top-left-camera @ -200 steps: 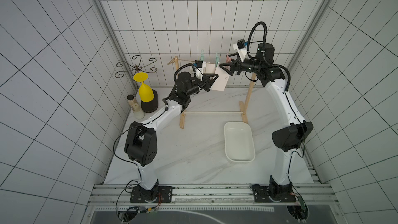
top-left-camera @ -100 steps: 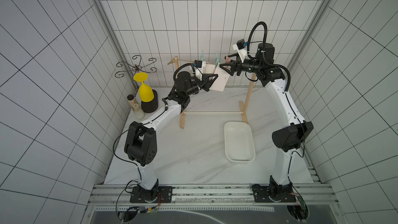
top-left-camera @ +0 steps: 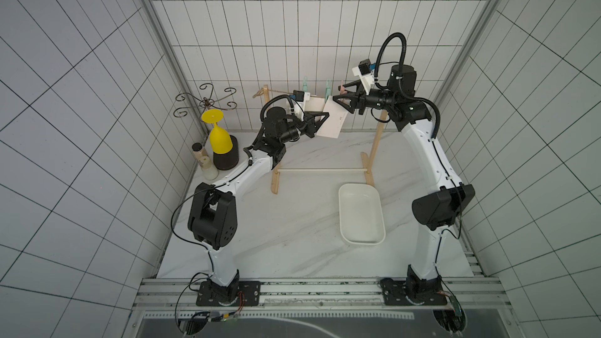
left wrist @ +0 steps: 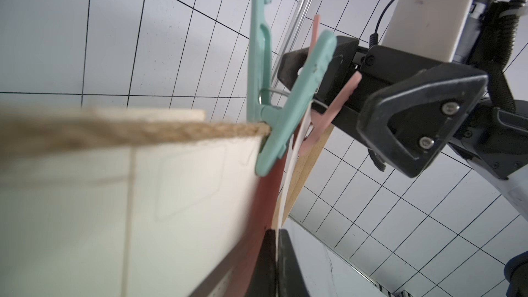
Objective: Remove the postcards from the strings
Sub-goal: Remove the clamp from the clothesline.
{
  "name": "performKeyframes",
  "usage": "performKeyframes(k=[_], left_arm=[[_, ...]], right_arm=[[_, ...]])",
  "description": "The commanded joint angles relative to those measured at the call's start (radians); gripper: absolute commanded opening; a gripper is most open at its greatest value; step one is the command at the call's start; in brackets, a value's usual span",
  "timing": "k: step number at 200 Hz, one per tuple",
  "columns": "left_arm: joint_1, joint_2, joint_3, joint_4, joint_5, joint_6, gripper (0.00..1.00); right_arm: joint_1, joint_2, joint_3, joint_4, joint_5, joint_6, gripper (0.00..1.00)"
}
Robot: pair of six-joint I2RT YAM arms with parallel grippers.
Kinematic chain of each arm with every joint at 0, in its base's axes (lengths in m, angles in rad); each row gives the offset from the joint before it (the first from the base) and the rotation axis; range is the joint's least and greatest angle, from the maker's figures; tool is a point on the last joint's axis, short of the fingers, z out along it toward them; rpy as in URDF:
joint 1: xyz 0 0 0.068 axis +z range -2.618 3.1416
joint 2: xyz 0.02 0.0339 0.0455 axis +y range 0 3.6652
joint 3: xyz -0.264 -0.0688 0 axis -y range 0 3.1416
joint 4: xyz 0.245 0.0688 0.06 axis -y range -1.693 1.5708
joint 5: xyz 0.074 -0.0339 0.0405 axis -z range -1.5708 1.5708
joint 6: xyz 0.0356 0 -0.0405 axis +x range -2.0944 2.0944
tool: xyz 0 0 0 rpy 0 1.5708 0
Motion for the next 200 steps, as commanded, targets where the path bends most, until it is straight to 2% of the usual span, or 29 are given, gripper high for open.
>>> performKeyframes(k=[1,139,200], left_arm=[[0.006,0.017,0.038,0.018,0.023,-0.015,0.0],[0.008,0.035,0.056,0.005,0.052,-0.022,0.0],[0.009,0.04,0.066,-0.006,0.071,-0.022,0.0]], right_arm=[[-0.002,-0.041,-0.044,0.019,-0.055,-0.011,0.57],[-0.027,-0.042,-0.051,0.02,-0.103,-0.014,0.49],[-0.034,-0.043,-0.052,0.023,-0.127,-0.012,0.49]])
